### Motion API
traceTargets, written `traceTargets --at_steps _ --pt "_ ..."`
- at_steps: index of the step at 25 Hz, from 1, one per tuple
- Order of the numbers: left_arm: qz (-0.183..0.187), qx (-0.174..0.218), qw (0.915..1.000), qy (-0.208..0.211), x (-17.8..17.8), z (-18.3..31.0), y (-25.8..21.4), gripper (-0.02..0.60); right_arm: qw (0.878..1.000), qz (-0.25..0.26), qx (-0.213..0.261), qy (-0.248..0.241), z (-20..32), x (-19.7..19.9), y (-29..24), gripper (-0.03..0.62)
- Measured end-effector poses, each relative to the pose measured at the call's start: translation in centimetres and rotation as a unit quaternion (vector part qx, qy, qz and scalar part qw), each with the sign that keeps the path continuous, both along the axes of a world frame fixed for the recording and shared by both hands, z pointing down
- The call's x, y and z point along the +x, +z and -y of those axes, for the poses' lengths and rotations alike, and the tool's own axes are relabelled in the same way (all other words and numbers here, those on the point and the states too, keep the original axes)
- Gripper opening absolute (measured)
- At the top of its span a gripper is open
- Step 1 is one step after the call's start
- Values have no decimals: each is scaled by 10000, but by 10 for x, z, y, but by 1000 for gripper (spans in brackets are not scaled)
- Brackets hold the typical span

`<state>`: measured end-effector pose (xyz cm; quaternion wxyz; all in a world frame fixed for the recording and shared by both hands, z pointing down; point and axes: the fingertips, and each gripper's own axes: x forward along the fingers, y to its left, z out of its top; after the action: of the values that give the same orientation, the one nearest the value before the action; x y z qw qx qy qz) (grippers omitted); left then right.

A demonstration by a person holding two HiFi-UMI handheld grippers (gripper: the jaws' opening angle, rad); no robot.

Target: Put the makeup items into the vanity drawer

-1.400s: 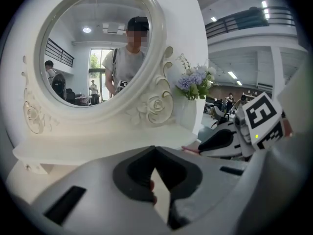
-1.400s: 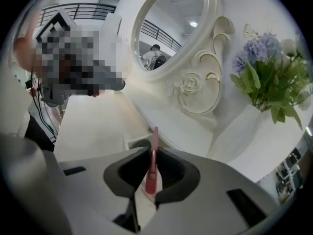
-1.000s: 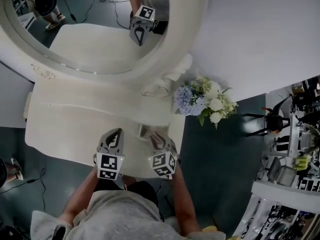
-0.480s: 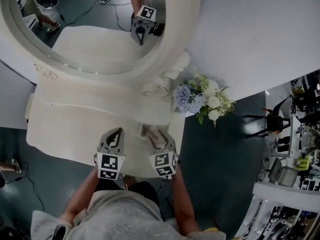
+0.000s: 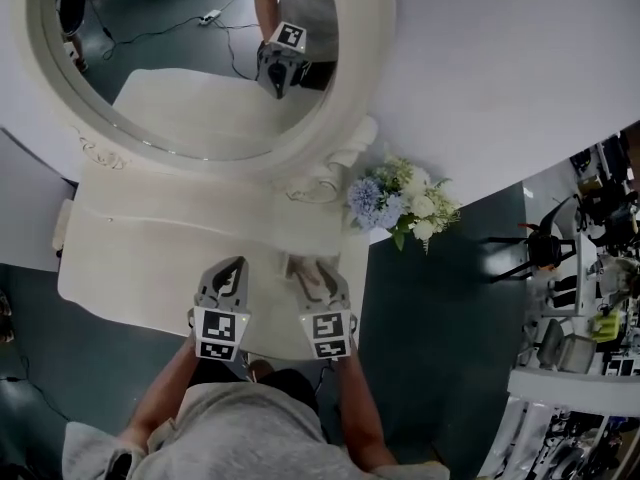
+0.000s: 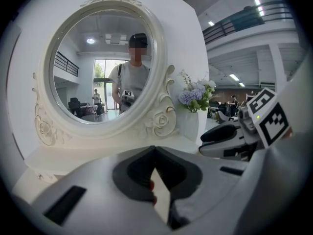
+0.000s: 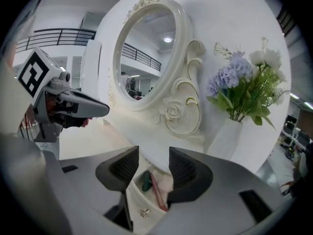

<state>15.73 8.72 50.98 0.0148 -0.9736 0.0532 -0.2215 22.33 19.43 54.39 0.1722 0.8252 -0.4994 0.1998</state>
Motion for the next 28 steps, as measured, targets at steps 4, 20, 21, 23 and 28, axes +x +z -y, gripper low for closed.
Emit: traceTargets --at_steps 4,20,21,23,28 --pt "-116 43 9999 69 -4 5 -12 2 9991 6 364 193 8 -6 -22 199" --pt "-477 207 9982 285 -32 29 -55 2 9893 -471 1146 770 34 -38 -85 47" --pt "-483 225 9982 290 -34 31 -56 2 9888 -488 1168 794 35 -41 -86 40" --pt "-501 255 9980 290 -39 35 -58 2 9880 -513 1196 833 39 -46 -88 34" --pt "-548 299 9977 281 -44 42 -64 2 9877 -559 1184 855 43 -51 -93 21"
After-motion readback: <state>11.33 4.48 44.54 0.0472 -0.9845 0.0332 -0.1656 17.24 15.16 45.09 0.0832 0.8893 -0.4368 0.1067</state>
